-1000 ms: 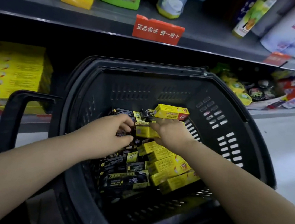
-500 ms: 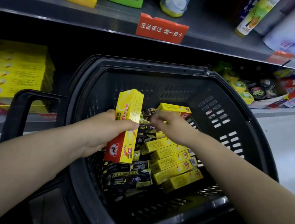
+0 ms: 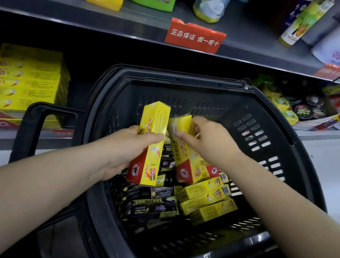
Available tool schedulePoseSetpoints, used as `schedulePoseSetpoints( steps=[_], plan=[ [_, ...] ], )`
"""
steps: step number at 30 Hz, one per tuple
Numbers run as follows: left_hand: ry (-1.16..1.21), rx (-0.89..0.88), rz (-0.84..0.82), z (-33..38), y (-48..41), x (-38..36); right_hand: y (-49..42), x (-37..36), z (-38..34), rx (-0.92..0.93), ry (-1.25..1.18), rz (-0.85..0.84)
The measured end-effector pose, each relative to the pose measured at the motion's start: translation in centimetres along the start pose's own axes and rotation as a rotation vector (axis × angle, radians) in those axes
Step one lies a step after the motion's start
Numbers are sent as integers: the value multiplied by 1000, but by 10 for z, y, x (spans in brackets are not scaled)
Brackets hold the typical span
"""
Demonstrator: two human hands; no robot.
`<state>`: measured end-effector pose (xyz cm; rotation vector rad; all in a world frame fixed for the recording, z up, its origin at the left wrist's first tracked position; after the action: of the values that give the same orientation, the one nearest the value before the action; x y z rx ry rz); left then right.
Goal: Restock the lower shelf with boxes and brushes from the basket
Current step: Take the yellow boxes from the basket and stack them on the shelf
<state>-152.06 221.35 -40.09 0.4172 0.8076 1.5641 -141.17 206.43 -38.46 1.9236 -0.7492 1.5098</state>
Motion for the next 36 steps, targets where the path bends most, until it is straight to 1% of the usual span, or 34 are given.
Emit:
schedulePoseSetpoints(
  steps=[2, 3, 4, 6, 8, 10, 11, 12, 13, 14, 15, 16, 17, 18, 19, 21, 23, 28, 32, 33, 34, 36],
  plan=[
    [-11, 2, -35, 1, 1, -1, 7, 14, -12, -127, -376, -1],
    [-23, 4, -66, 1, 2, -2, 11, 17, -18, -186, -528, -24],
    [-41, 6, -97, 1, 3, -3, 15, 17, -23, -237, -623, -48],
    [-83, -2, -135, 0, 5, -3, 21, 14, -30, -295, -746, -85],
    [-156, -24, -142, -1, 6, -3, 23, 9, -32, -310, -889, -115],
    [-205, -43, -111, -1, 7, -2, 19, 10, -26, -300, -1023, -142],
    [-199, -48, -89, -1, 6, -1, 16, 11, -19, -289, -1044, -154],
    [-183, -48, -71, -1, 5, -1, 13, 9, -11, -275, -1011, -166],
    [-168, -45, -60, -1, 5, 0, 10, 5, 0, -246, -872, -182],
    [-159, -40, -54, -1, 5, 0, 9, -1, 13, -190, -608, -218],
    [-156, -38, -54, -1, 5, 1, 9, -10, 26, -126, -284, -288],
    [-154, -35, -58, -1, 5, 1, 10, -22, 38, -77, -17, -382],
    [-152, -32, -63, -1, 5, 1, 13, -37, 48, -53, 134, -484],
    [-156, -27, -68, -1, 5, 1, 17, -52, 57, -52, 179, -580],
    [-164, -23, -73, -1, 5, 1, 20, -65, 62, -65, 160, -651],
    [-174, -19, -73, -1, 5, 1, 22, -85, 68, -86, 128, -711],
    [-169, -19, -62, -2, 4, 2, 20, -97, 70, -65, 166, -711],
    [-174, -21, -44, -2, 5, 2, 14, -103, 75, -22, 350, -660],
    [-167, -16, -57, -1, 4, 2, 12, -93, 71, 28, 434, -700],
    [-165, -17, -62, -1, 4, 3, 10, -85, 68, 12, 420, -673],
    [-163, -20, -66, -1, 4, 3, 7, -73, 65, -23, 367, -611],
    [-142, -33, -68, -1, 3, 4, -2, -42, 55, -95, 164, -434]
  ],
)
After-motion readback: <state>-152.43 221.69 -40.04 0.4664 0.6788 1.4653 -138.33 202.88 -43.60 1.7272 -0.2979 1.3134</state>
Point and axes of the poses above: each hand's wrist, its own y-axis away from the middle knuckle, its own x-axis out of the back of the hand, z = x × y, the point moved 2 cm from there along -y, towards the middle knuckle, and after that the axes turned 7 degrees about x, right-handed, at the moved point
